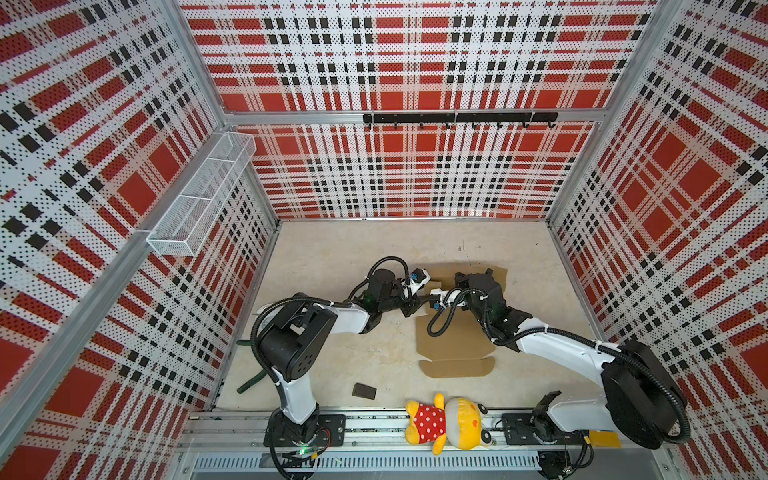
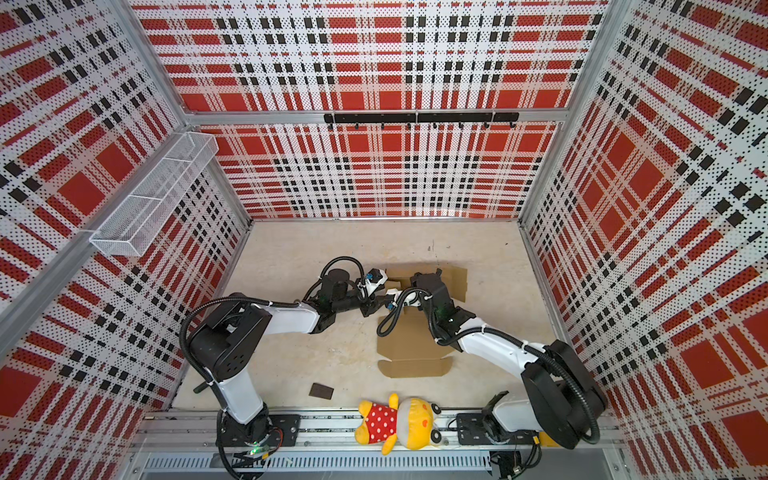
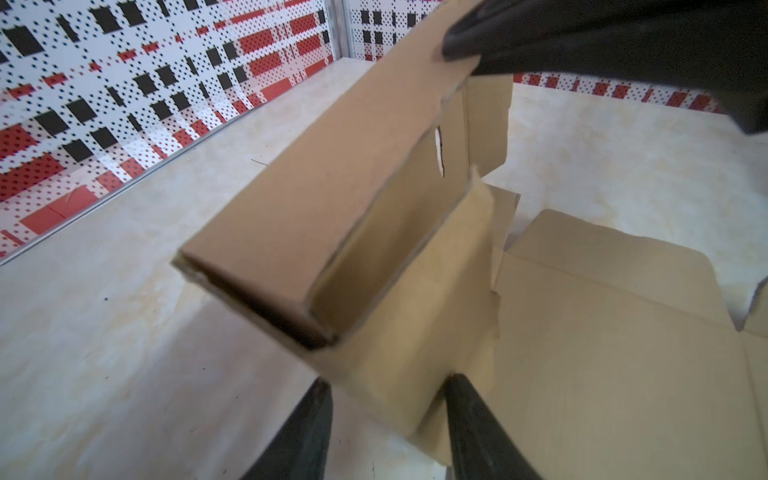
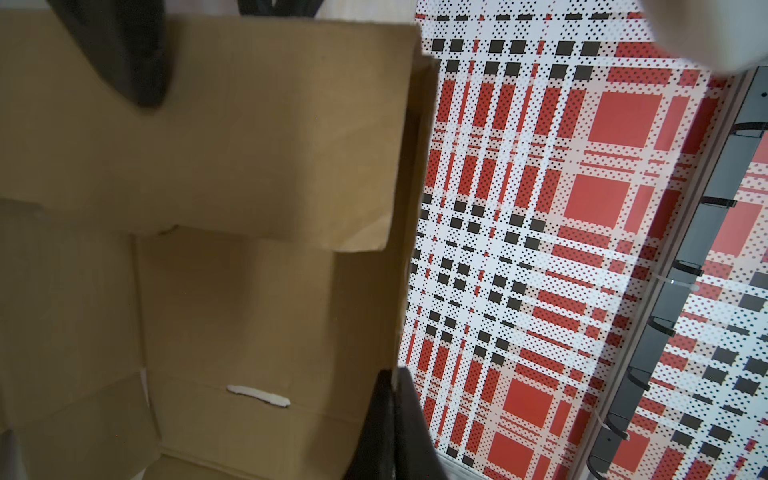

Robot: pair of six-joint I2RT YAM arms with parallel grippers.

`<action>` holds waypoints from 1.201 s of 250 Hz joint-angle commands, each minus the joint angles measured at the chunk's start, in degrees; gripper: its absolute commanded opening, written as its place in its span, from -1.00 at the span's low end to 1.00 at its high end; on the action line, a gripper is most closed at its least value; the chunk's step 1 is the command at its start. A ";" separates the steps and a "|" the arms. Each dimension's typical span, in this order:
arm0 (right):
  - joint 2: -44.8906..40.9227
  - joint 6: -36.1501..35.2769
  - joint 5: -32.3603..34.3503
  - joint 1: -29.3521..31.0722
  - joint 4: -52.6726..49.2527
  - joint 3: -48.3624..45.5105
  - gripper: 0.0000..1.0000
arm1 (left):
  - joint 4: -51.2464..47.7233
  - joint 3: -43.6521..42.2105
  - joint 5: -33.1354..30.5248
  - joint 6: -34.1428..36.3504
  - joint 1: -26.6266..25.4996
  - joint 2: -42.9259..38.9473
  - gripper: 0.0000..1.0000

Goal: Fold the paper box

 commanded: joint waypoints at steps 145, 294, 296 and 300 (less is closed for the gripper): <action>0.76 1.53 2.53 1.38 5.58 -1.47 -1.00 | 17.85 1.96 -21.28 -7.06 -8.10 5.37 -0.11; -0.89 5.72 4.97 3.86 1.88 -1.11 -1.00 | 17.63 5.15 -22.24 -8.18 -7.99 7.50 -0.33; -0.96 5.79 4.95 3.87 1.80 -1.06 -1.00 | 17.63 5.24 -22.29 -8.25 -7.98 7.50 -0.35; -1.05 5.83 4.96 3.86 1.53 -0.97 -1.00 | 17.63 5.33 -22.32 -8.29 -8.05 7.60 -0.38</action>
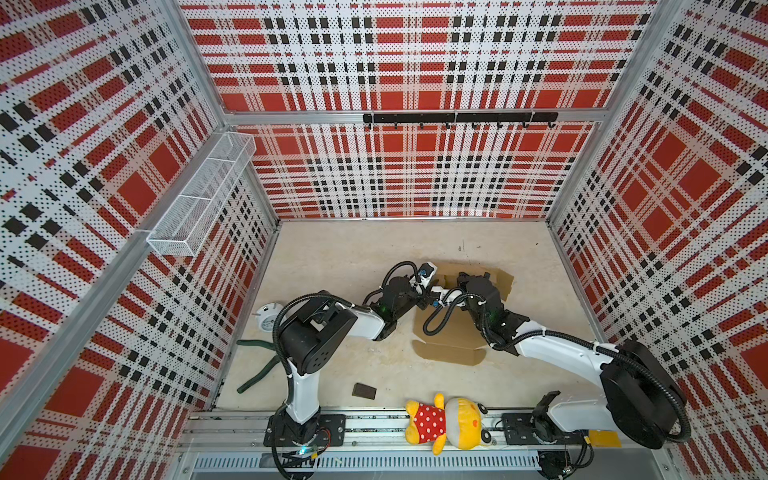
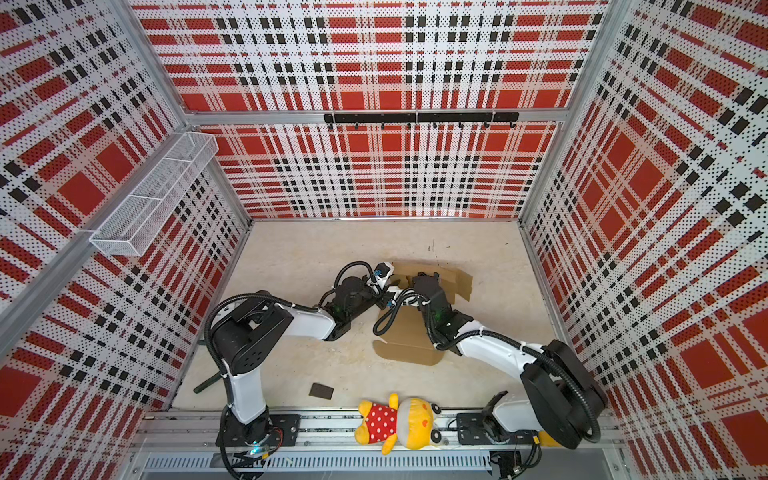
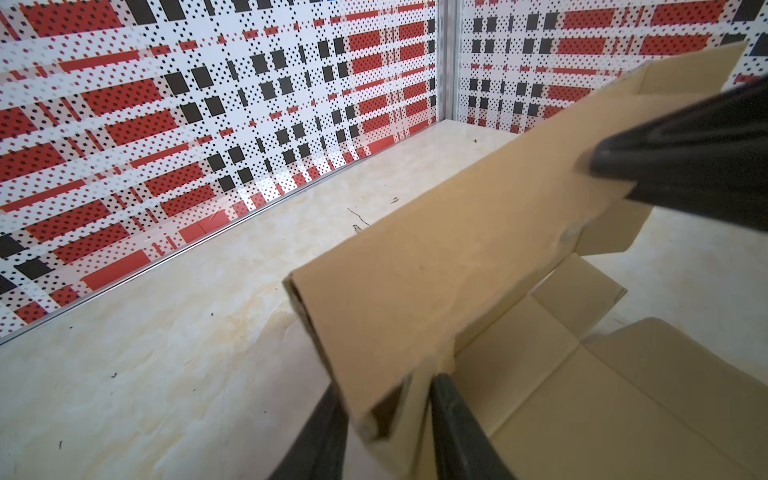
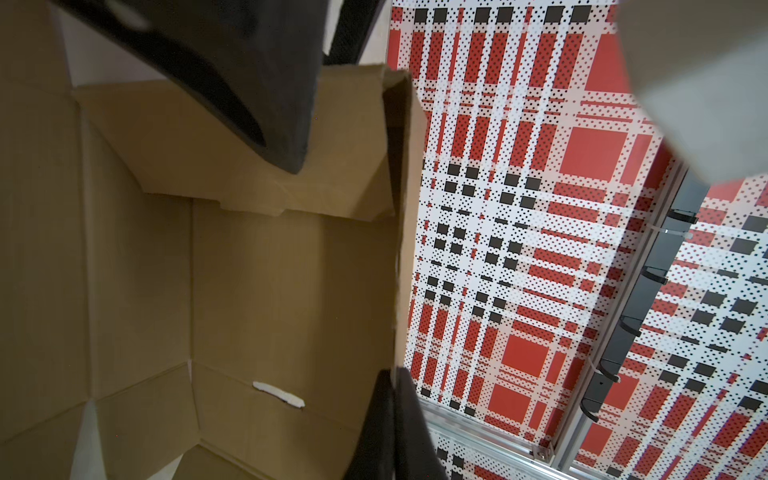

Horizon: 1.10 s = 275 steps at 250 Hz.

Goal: Fold the paper box

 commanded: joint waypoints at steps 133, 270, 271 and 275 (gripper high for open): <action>-8.59 26.03 -11.01 5.43 -33.38 13.76 -0.06 | 3.35 -2.54 6.64 1.99 3.09 -5.18 -0.74; 0.31 82.63 -42.36 -8.75 -34.49 29.97 0.33 | -0.03 -7.41 25.92 3.42 10.33 -10.07 -0.68; 0.57 82.83 -42.49 -8.81 -34.49 30.07 0.33 | -0.03 -7.41 25.92 3.39 10.35 -10.01 -0.68; 1.60 83.69 -43.00 -9.08 -34.48 30.41 0.33 | 0.04 -7.42 25.99 3.10 10.37 -9.84 -0.68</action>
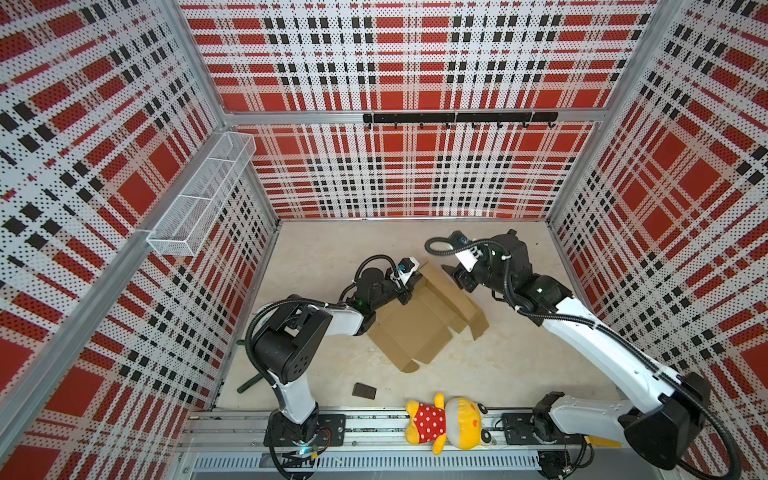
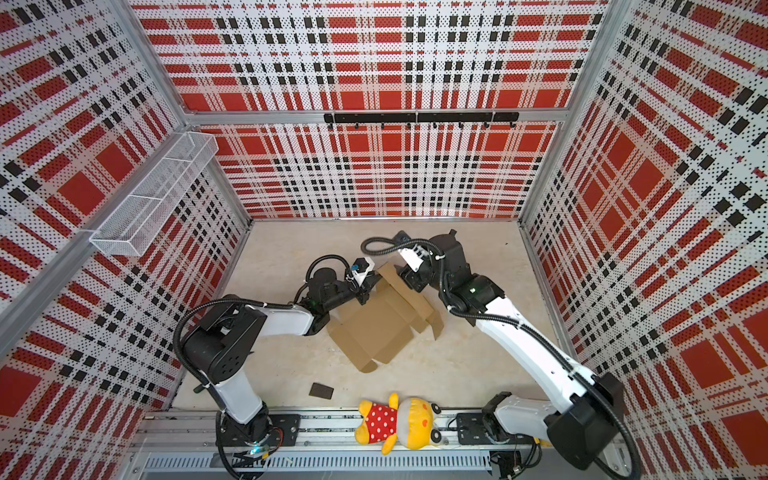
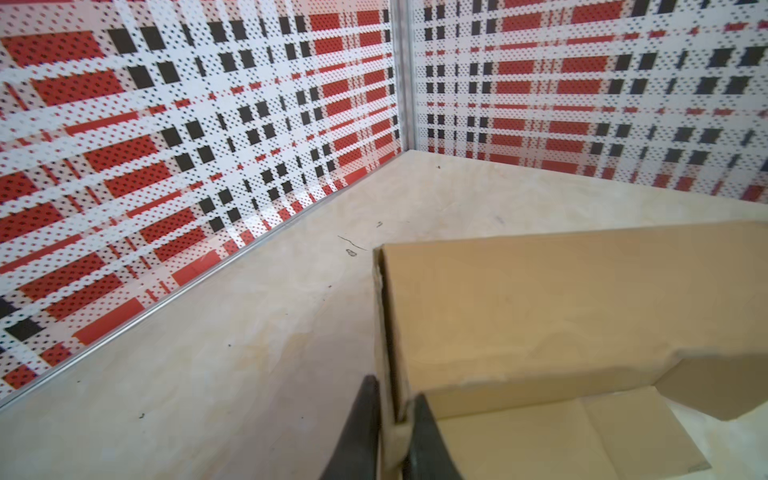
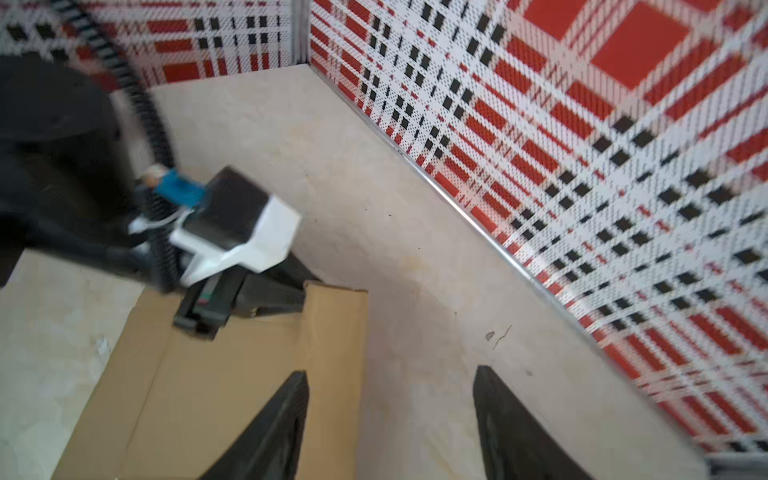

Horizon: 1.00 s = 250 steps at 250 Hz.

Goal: Fold the paper box

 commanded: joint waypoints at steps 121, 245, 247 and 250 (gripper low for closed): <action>17.31 32.78 -15.44 -3.75 13.75 -1.32 0.36 | 7.55 -1.37 1.94 -1.60 -2.36 3.41 -0.68; 13.87 37.35 -18.85 -5.95 19.50 -10.29 0.40 | 10.81 -4.25 -5.09 -7.09 -5.54 4.20 -0.63; 13.78 37.35 -18.90 -5.96 19.56 -10.33 0.40 | 10.89 -4.20 -5.06 -7.19 -5.49 4.26 -0.63; 13.80 37.35 -19.07 -5.97 19.55 -10.44 0.40 | 10.91 -4.26 -5.12 -7.27 -5.55 4.36 -0.63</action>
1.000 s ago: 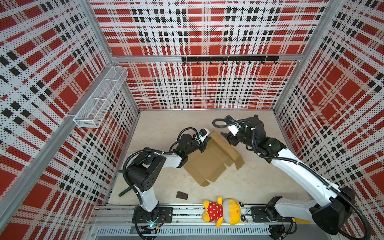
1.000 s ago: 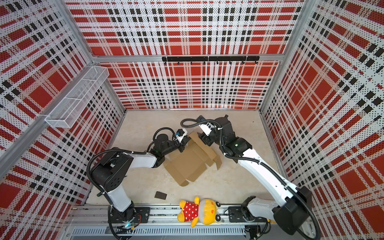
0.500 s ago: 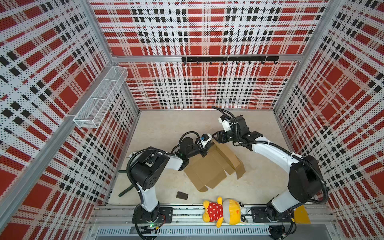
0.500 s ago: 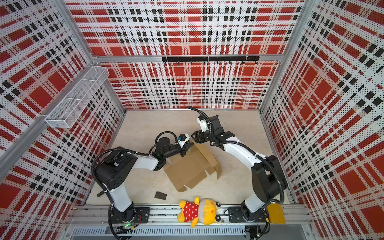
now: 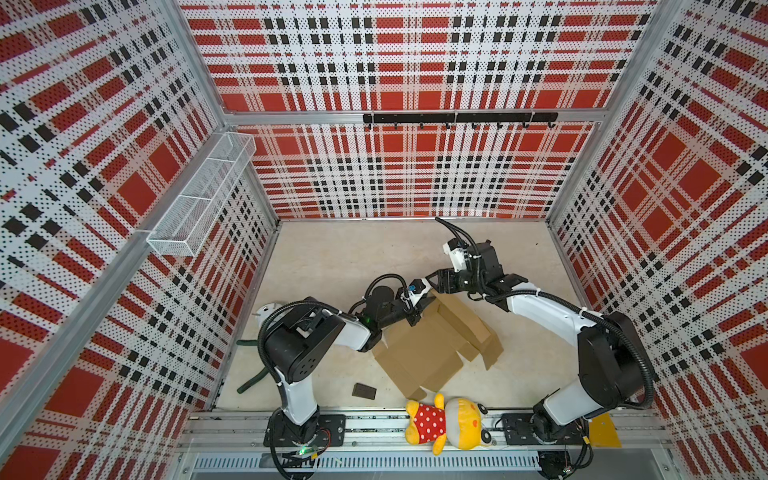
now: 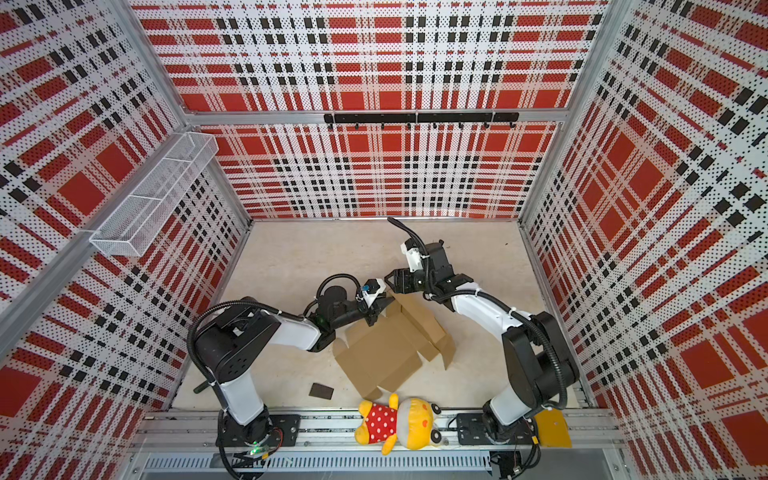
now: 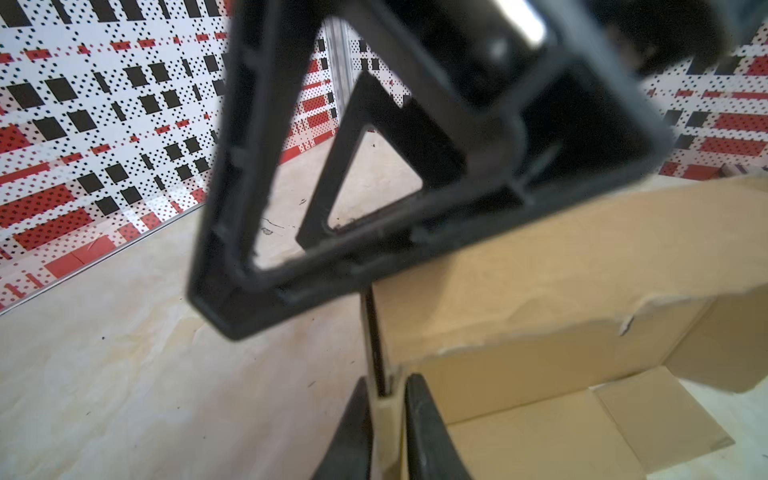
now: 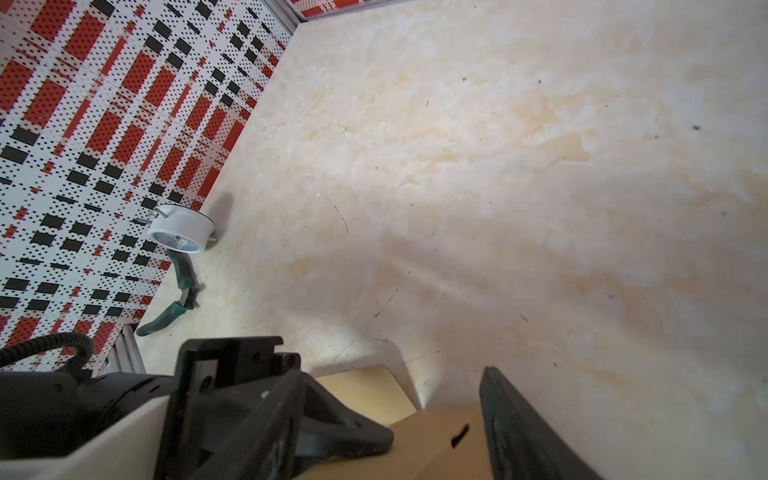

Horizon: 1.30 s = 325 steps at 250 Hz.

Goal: Fold the paper box

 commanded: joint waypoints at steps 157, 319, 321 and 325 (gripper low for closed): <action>-0.80 1.74 -1.05 -2.00 5.54 -5.70 0.34 | 6.69 2.09 -5.88 -2.79 -1.78 6.99 -0.38; -1.92 2.25 -1.14 -2.09 5.43 -7.81 0.28 | 15.63 3.53 -12.80 -7.77 -4.10 13.23 -0.60; -1.88 2.20 -1.06 -2.09 5.42 -7.82 0.28 | 15.70 3.57 -12.96 -7.80 -4.18 13.29 -0.61; -1.86 2.12 -0.91 -2.09 5.28 -7.78 0.28 | 15.80 3.53 -13.23 -7.79 -4.23 13.39 -0.63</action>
